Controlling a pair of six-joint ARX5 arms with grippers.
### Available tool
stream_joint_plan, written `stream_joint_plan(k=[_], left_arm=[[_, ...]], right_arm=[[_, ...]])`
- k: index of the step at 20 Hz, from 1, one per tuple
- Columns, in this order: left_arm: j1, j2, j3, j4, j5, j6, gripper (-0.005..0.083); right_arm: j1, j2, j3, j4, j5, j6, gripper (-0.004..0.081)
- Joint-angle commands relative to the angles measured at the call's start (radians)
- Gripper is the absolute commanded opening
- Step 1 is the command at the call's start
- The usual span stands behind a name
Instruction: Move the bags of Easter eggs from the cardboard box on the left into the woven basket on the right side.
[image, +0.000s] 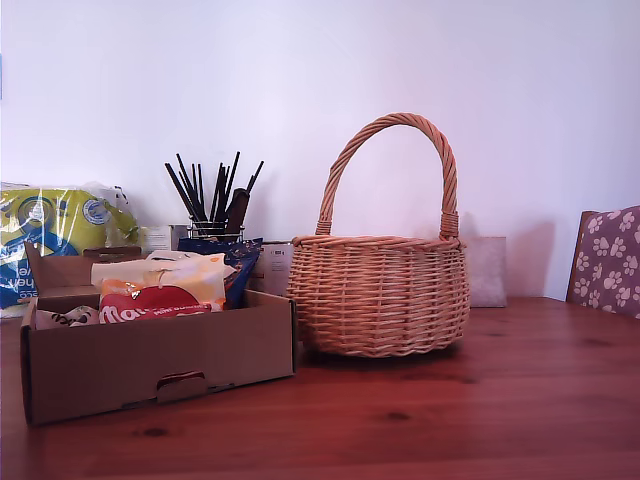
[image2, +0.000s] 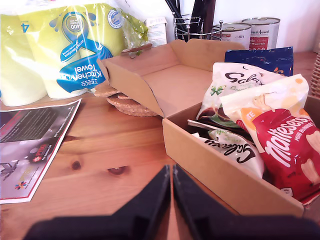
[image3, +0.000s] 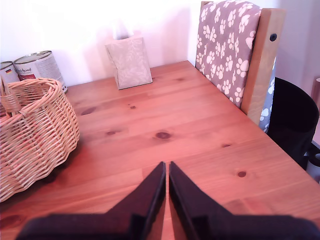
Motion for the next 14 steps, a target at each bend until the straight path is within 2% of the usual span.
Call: stream_joint_plan(k=[1,7,8,10,14], left_arm=[[0.003,-0.010,-0.018,-0.014,0.020,-0.003,-0.0020],[0.003,-0.010,-0.018,-0.014,0.028,-0.006,-0.0020],[0.003,-0.010,-0.018,-0.010,0.034,-0.037,-0.0020],[0.002,-0.010,-0.015,-0.004,0.064,-0.085,-0.0020],[-0.016,-0.010,0.039,-0.015,0.170,-0.110,-0.0020]], right_arm=[[-0.002,-0.005,-0.010,0.005,0.000,-0.002,-0.0012],[-0.002,-0.005,-0.010,0.005,-0.001,-0.002,-0.0012],[-0.002,-0.005,-0.008,0.007,-0.007,0.003,-0.0012],[0.003,-0.005,0.003,0.006,-0.073,0.045,-0.0012],[0.047,0.002,0.088,-0.027,-0.178,0.053,-0.0013]])
